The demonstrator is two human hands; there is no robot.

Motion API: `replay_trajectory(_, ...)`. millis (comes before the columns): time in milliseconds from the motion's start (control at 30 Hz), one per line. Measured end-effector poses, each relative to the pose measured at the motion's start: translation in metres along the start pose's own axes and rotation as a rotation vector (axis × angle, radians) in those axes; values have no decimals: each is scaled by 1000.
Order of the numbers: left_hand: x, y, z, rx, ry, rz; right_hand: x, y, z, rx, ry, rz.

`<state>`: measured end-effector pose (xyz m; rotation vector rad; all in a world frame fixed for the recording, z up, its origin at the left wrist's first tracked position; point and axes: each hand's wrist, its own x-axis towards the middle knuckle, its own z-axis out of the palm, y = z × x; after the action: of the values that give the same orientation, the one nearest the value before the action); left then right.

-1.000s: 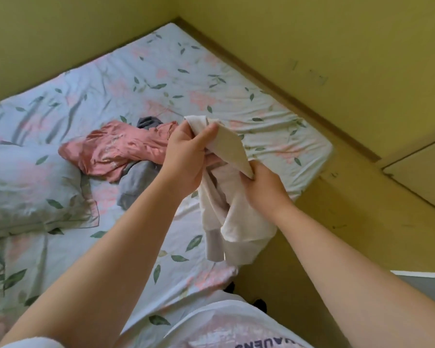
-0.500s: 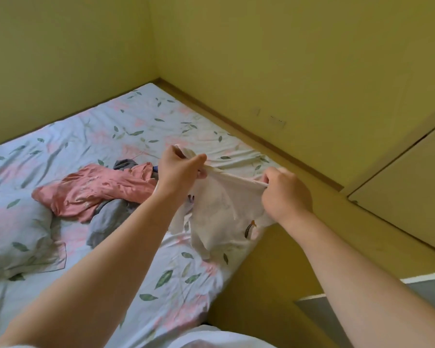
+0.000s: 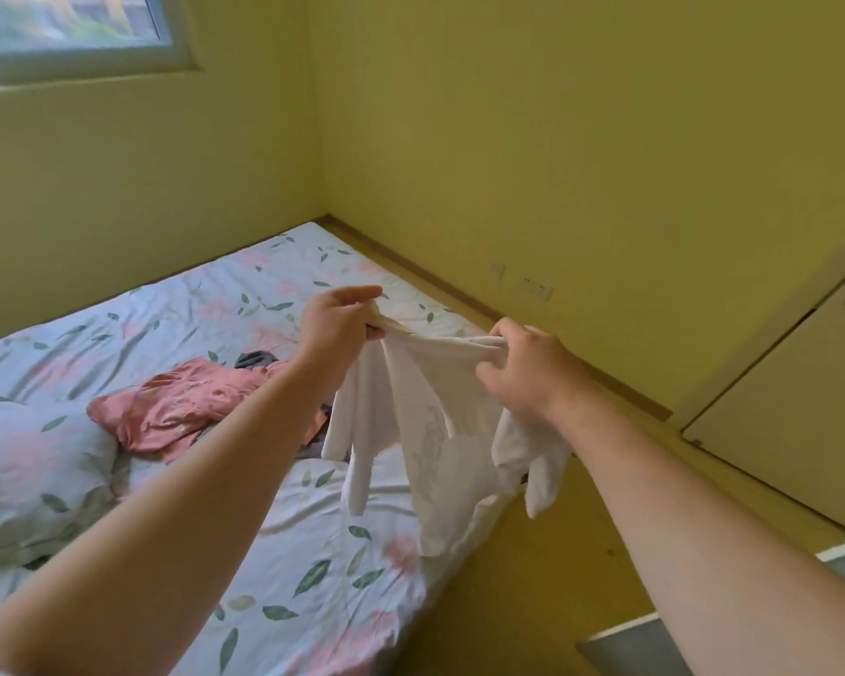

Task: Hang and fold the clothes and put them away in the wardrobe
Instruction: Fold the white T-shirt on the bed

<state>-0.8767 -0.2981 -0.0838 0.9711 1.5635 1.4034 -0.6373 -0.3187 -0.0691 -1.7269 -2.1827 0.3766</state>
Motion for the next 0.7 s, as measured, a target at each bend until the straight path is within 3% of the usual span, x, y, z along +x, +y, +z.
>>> replay_trajectory(100,-3,-7,-4,69,68,1,-8,0,-8,-236,-344,-52)
replay_trajectory(167,-7,-10,-5,29,66,-27,-12,2,-6,-318,-415,-8)
replay_trajectory(267,-14,-12,-4,101,63,5,-14,9,0,-337,-366,57)
replay_trajectory(467,-24,-31,-22,741,178,383,-6,21,-3,120,-177,204)
replay_trajectory(600,-19,-39,-36,852,204,382,0,10,-9,400,-11,306)
replay_trajectory(700,-20,-45,-34,884,112,333,8,2,-14,699,118,452)
